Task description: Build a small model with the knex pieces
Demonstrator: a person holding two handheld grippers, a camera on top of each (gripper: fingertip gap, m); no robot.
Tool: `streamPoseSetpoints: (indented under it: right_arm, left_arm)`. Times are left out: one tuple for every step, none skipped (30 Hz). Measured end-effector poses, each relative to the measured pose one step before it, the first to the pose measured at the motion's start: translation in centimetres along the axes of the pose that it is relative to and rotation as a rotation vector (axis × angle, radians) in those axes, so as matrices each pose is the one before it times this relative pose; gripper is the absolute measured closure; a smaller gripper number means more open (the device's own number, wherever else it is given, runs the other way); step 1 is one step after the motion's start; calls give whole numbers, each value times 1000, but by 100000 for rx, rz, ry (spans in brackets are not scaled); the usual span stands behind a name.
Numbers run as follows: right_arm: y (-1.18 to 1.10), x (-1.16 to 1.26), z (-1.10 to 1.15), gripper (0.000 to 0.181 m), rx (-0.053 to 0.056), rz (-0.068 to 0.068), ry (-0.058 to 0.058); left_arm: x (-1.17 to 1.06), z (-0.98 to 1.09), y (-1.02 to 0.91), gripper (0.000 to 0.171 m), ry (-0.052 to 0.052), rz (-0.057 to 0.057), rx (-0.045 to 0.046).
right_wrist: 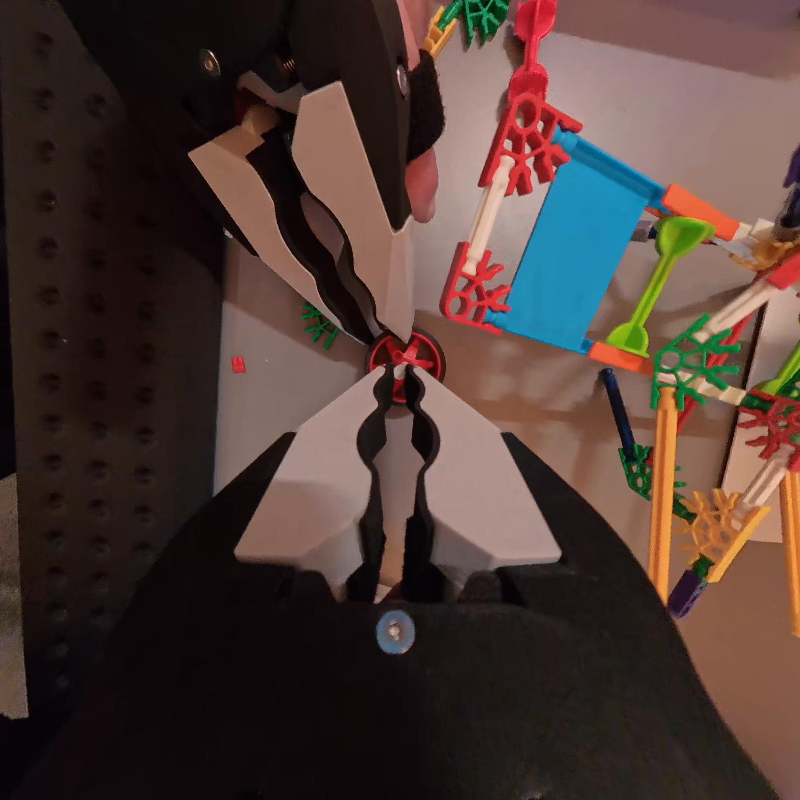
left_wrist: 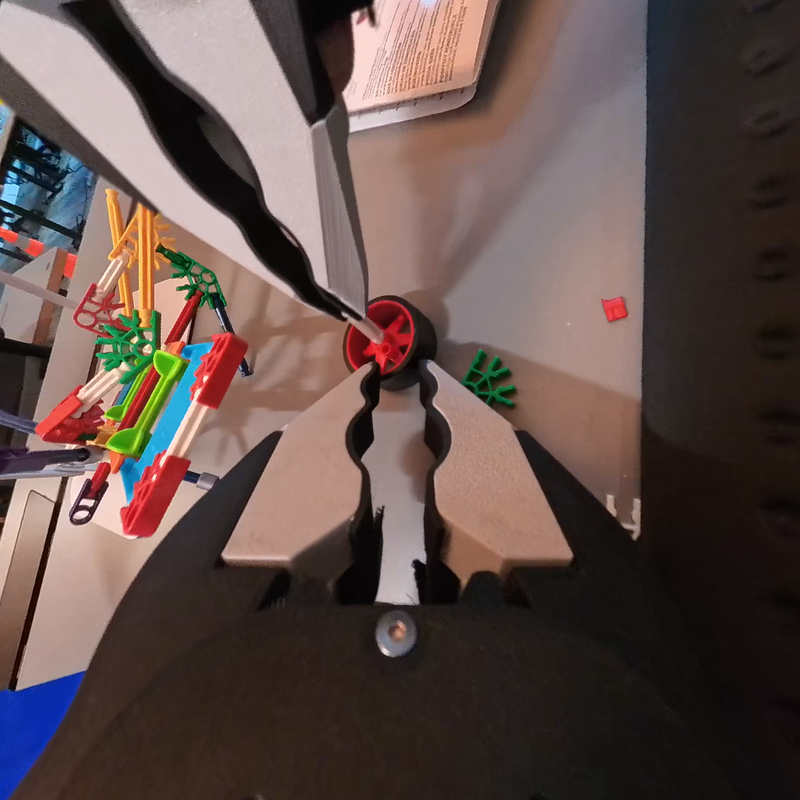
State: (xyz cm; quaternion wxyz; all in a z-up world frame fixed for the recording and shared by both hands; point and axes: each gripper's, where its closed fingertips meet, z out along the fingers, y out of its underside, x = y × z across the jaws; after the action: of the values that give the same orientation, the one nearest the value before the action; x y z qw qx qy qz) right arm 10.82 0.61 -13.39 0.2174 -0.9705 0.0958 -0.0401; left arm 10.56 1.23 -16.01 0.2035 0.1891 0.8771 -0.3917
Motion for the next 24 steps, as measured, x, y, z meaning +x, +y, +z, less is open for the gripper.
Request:
streamPoseSetpoints:
  right_arm:
    - [-84, -14, 51, 180, -1983, -1184, -680]
    - [-74, 8, 49, 180, -2197, -605, -741]
    - [-21, 28, 29, 180, -2140, -354, -727]
    - [-23, 29, 11, 179, -1505, -36, -862]
    - [-30, 39, 14, 180, -672, 651, -1256]
    - [9, 20, -2, 179, 134, 713, -1574]
    - [3, 62, -16, 179, 1015, 1589, -1809]
    - [17, 132, -7, 179, 1254, 1779, -1223]
    - [34, 22, -18, 179, 1090, 425, -574]
    - [-15, -43, 9, 179, 1545, 39, -673]
    - [12, 69, -12, 179, 1891, 1241, -861]
    - [63, 50, -39, 179, 1381, 386, -18]
    - [23, -44, -2, 179, 841, -577, 779]
    - [6, -39, 13, 179, 699, -349, 838]
    - [48, -10, -14, 179, 647, -82, 826]
    - [17, -35, -6, 179, 1392, 129, 183]
    - [19, -8, -21, 179, 2150, 1436, -857]
    - [47, 49, -29, 179, 2013, 1649, -752]
    - [24, 7, -21, 179, 1220, 720, -46]
    - [-18, -35, 14, 179, 405, -17, 328]
    - [-2, -47, 5, 179, -225, -426, 403]
    - [-18, -49, 13, 179, -347, -470, 211]
    - [-25, -22, 23, 179, -211, -233, 204]
    - [11, 1, 1, 179, -217, -378, 300]
  left_arm:
    - [81, 76, -6, 155, 398, 73, 47]
    - [74, 60, -20, 155, 305, 261, -4]
    - [53, 42, -1, 154, 70, 455, -75]
    - [42, 35, -6, 154, 76, -63, -30]
    - [7, 3, -7, 154, 88, -240, 75]
    - [-13, -12, 6, 154, -42, 151, 49]
    - [-2, 5, 0, 154, 79, 63, 38]
    - [14, 11, -3, 154, 121, -6, -65]
    - [14, 17, -7, 154, 45, 127, -110]
    - [23, 18, -7, 154, 62, 242, -56]
    - [61, 23, -9, 154, 232, 238, -41]
    - [30, 27, -9, 154, 125, 304, -217]
    - [13, 24, -12, 154, 73, 259, -199]
    - [33, 42, -3, 153, 187, -90, -119]
    - [43, 44, -17, 153, 275, -249, -25]
    - [-11, 7, -6, 153, -39, 235, -161]
    - [-34, -1, 7, 153, 65, -603, -270]
    - [-86, -22, -28, 152, -106, -1390, 97]
    - [-359, -99, -132, 150, -1710, -947, 1029]
    - [-269, -120, -102, 148, -1178, -447, 536]
    - [-115, -1, -110, 146, -264, -1982, 147]
    - [-11, 67, -263, 145, 313, -3143, 1006]
    - [-7, 58, -263, 145, -26, -1788, 1301]
    - [52, 13, -205, 146, 412, -1219, 755]
